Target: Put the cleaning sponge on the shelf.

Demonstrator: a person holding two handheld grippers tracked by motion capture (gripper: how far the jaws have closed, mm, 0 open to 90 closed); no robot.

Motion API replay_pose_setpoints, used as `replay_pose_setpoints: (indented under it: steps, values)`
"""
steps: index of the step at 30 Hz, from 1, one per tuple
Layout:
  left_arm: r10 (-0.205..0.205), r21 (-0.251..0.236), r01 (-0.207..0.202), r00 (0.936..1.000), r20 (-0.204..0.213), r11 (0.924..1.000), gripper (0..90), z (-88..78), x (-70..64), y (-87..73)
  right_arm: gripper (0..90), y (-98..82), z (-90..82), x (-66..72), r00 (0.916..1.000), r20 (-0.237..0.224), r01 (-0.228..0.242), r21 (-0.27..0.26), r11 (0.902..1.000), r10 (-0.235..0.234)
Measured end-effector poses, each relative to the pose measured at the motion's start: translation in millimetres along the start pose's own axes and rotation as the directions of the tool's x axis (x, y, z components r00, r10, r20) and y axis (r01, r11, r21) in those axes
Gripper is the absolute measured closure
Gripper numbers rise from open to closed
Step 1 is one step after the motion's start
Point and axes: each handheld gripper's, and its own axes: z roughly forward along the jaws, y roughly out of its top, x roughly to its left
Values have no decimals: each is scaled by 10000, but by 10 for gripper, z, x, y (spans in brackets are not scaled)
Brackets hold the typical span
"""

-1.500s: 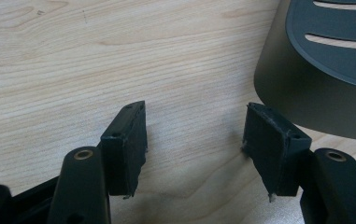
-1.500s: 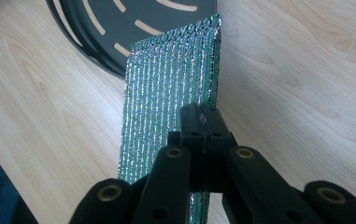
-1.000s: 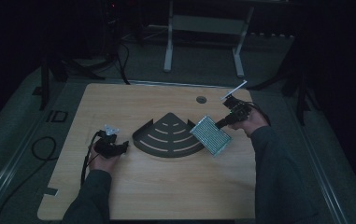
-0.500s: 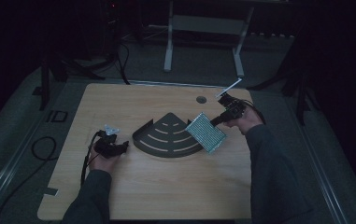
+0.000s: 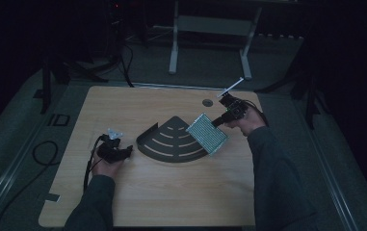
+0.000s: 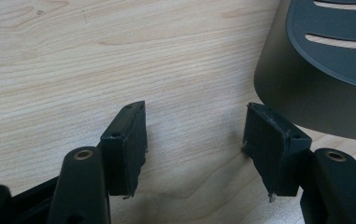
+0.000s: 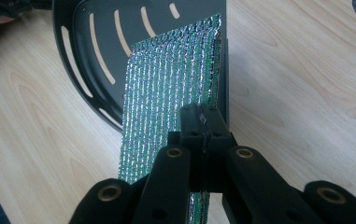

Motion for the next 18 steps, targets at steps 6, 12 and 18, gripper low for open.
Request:
replay_pose_setpoints:
  steps: [6, 12, 18]
  values:
    - [-3, -11, 3, 10000, 1, 10000, 402, 2, -1, 1, 899, 58, 92, -4, 10000, 27, -8, 27, 10000, 8]
    - [3, -5, -3, 10000, 0, 10000, 402, 2, -1, 1, 899, 102, 195, -13, 10000, 1, -54, 97, 9999, 54]
    - [1, -7, -1, 10000, 1, 10000, 402, 2, -1, 1, 899, 155, 257, -27, 9999, -14, -100, 96, 9999, 101]
